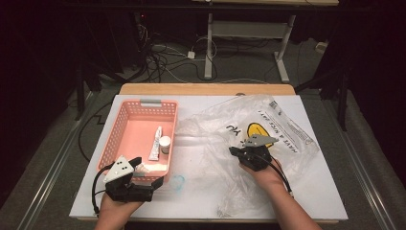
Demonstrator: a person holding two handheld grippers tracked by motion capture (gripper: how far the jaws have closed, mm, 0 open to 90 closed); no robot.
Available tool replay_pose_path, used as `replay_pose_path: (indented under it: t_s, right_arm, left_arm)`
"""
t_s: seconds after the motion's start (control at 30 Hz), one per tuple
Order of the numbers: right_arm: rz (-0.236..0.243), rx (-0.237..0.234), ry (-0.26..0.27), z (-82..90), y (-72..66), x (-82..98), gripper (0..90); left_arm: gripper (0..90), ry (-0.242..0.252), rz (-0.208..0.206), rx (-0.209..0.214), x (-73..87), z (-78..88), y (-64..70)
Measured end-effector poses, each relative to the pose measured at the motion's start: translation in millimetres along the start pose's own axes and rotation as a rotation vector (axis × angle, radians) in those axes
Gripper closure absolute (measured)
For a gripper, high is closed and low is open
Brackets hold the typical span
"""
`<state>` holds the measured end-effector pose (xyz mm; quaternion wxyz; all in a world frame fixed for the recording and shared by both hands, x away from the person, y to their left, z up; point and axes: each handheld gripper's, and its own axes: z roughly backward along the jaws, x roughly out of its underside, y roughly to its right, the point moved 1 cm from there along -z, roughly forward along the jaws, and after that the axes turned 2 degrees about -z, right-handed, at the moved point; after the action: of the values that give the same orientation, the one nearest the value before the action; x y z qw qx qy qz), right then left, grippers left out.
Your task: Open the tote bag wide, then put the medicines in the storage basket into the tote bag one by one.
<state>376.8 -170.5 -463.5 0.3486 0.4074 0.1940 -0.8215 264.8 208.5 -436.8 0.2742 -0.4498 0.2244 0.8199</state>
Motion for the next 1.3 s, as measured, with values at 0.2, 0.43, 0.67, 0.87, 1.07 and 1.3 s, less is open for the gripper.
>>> replay_pose_path:
  t_s: [0.2, 0.43, 0.67, 0.87, 1.07, 1.3]
  right_arm:
    - [-0.006, -0.002, 0.084, 15.2, -0.4, -6.2, 90.0]
    - [0.002, -0.015, 0.132, 26.9, -2.4, -12.0, 90.0]
    - [-0.017, -0.022, 0.161, 33.4, 2.3, -12.3, 90.0]
    - [-0.035, -0.021, 0.202, 41.1, 6.8, -16.1, 90.0]
    - [-0.033, -0.026, 0.208, 41.1, 7.1, -17.8, 90.0]
    - [-0.039, -0.039, 0.207, 39.7, 8.4, -17.8, 90.0]
  left_arm:
    - [0.0, 0.006, 0.025, 0.01, -0.9, -1.2, -2.0]
    - [0.0, 0.003, 0.028, 0.006, -2.6, -4.1, -3.8]
    - [0.0, 0.019, 0.039, 0.018, -20.5, -4.4, -11.4]
    - [0.0, 0.078, 0.016, -0.009, -45.1, -3.1, -17.9]
    - [0.0, 0.043, 0.083, -0.016, -56.1, -16.3, -35.1]
    - [0.0, -0.015, 0.112, -0.097, -66.6, -33.6, -65.8]
